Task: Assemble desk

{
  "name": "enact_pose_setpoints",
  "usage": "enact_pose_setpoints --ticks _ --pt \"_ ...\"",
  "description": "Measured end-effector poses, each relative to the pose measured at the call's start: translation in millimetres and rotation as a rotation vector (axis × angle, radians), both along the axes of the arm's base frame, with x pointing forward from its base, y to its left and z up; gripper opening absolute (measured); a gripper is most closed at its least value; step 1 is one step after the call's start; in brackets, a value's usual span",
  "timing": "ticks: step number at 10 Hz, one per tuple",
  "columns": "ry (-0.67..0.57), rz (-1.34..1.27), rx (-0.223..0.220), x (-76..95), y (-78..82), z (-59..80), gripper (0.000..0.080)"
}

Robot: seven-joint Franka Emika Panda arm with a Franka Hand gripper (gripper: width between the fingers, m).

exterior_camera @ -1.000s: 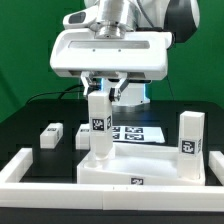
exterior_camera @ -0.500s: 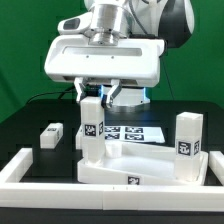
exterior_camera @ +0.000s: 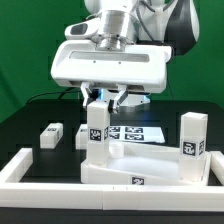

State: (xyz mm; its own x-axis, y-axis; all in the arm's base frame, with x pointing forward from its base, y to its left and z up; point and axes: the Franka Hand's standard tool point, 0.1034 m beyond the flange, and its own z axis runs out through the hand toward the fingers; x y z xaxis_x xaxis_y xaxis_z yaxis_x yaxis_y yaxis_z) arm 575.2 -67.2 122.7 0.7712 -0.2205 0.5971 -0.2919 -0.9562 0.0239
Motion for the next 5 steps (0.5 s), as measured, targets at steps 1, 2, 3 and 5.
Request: enact_pose_setpoints --ticks 1,2,3,5 --pt "0.003 0.001 0.002 0.3 0.4 0.1 0.029" --pt "0.014 0.0 0.009 0.4 0.0 -0.4 0.0291" --pt "0.028 0.001 0.015 -1.1 0.9 -3.4 0.0291" --pt "0.029 0.001 0.014 -1.3 0.8 -4.0 0.0504"
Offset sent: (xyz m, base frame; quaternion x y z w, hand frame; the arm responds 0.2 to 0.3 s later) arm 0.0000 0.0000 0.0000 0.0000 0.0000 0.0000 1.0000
